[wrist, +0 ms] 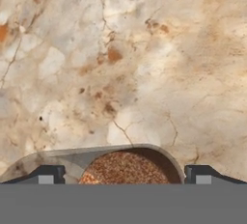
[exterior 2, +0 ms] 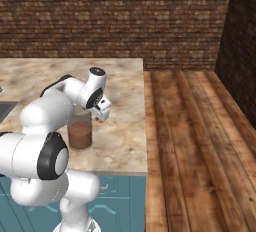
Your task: Pick the jar and candle from the dining table and place them in the open cabinet. Close the cabinet after placing the objects.
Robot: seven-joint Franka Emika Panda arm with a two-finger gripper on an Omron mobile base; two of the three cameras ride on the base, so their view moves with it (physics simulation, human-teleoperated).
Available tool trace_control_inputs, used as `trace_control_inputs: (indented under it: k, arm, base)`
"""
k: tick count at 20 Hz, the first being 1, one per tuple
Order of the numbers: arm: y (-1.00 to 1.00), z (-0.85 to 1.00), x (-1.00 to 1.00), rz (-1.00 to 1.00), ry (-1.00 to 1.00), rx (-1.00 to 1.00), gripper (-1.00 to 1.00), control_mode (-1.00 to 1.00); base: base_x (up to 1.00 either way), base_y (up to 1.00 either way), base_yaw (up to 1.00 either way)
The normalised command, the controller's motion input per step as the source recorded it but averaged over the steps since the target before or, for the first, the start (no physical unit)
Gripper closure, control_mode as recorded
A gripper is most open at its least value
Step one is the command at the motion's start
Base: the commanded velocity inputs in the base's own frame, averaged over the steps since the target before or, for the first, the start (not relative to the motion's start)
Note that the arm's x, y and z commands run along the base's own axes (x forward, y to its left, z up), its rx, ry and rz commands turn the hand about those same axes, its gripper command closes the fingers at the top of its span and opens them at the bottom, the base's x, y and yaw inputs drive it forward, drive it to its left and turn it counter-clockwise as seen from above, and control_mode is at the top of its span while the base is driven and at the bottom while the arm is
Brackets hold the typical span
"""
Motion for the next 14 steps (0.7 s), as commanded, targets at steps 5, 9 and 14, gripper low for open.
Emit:
trace_control_inputs:
  k: [5, 9, 14]
  arm:
    - [0.25, -0.06, -0.13, -0.04, -0.01, 0.0, 1.0, -1.0]
    - [0.15, 0.0, -0.13, -0.05, -0.04, 0.0, 1.0, -1.0]
    - [0.17, 0.01, -0.11, -0.07, -0.1, 0.0, 1.0, -1.0]
  base:
    - [0.0, 0.0, 0.0]
    - [0.0, 0.0, 0.0]
    - [0.0, 0.0, 0.0]
